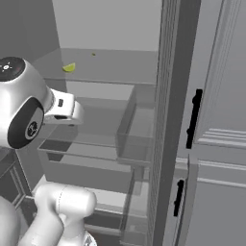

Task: Grab a lemon wedge from the fridge and one ice cube from the ice bowl, and put them in the glass of lemonade.

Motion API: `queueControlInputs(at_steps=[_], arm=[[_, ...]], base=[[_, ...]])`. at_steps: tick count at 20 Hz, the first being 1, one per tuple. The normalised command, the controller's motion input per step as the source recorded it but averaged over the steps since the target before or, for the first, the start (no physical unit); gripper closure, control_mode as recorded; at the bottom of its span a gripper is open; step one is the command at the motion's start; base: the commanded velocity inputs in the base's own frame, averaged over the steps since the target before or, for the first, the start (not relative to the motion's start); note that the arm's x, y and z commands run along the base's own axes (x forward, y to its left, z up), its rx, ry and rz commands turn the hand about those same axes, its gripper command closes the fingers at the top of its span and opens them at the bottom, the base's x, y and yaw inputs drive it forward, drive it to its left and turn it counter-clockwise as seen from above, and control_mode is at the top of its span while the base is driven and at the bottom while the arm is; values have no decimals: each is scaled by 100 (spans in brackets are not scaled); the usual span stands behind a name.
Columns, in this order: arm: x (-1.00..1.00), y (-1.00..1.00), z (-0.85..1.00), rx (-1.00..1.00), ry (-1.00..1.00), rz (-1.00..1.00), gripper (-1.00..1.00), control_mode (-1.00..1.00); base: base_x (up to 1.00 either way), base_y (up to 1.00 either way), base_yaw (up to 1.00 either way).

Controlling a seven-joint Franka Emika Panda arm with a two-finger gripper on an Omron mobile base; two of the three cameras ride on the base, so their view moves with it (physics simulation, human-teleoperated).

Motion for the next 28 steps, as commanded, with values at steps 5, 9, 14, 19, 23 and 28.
queueControlInputs(at_steps=[5, 9, 14, 19, 23, 28], arm=[[0, 0, 1, 1, -2, 0, -100, -100], [-32, 23, 24, 6, -25, 0, -100, -100], [-7, 65, 37, 5, -24, 0, -100, -100], [21, 59, 46, 11, -14, 0, -100, -100], [59, 9, 84, 10, 0, 0, -100, -100], [97, 6, 40, -1, 19, 0, -100, -100]], base=[[42, 4, 0], [0, 0, 0], [0, 0, 0], [0, 0, 0], [0, 0, 0], [0, 0, 0]])
